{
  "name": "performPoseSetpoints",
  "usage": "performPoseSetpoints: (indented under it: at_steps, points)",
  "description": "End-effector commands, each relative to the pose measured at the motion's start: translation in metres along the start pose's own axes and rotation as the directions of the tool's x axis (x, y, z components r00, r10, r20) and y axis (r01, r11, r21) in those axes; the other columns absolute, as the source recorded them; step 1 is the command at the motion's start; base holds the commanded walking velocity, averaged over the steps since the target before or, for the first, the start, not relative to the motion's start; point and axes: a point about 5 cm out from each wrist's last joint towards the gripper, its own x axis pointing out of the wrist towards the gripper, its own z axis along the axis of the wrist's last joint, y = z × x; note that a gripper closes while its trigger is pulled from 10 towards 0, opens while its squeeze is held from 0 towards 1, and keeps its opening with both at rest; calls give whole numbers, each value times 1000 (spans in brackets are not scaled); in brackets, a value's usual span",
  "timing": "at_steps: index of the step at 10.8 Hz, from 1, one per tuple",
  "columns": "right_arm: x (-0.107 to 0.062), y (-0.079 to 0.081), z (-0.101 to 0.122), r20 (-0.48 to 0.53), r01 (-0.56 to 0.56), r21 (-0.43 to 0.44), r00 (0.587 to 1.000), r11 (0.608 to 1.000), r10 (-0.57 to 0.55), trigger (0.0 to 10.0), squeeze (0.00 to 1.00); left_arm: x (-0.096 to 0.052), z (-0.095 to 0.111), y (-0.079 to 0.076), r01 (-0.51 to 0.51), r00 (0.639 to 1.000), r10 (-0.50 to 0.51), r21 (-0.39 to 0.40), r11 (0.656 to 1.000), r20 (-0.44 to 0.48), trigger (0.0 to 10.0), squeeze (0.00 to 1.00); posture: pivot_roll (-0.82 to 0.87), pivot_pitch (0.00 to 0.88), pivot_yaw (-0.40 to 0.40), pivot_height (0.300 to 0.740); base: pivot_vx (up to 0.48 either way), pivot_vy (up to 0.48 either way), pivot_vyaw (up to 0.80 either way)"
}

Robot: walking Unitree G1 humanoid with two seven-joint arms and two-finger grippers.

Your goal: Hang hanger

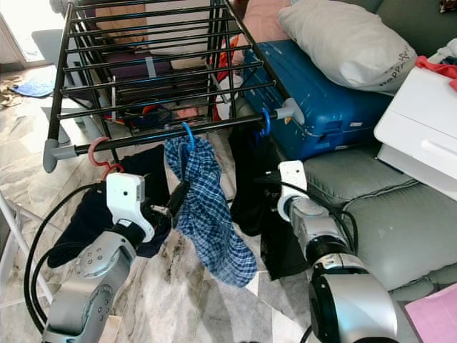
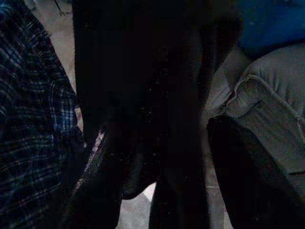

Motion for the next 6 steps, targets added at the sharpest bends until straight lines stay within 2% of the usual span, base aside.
performPoseSetpoints:
  at_steps: [1,6]
  points:
    - [0,0,1,2,-1,-9,1000,1000,1,0,0,2,1,-1,1,1000,-1,16,1000,-9,10000,0,-60,84,-10,740,0,0,0]
    - [1,3,4,10,-6,-14,1000,1000,6,0,0,4,1,-2,-7,1000,7,14,1000,-7,10000,0,-59,79,-17,740,0,0,0]
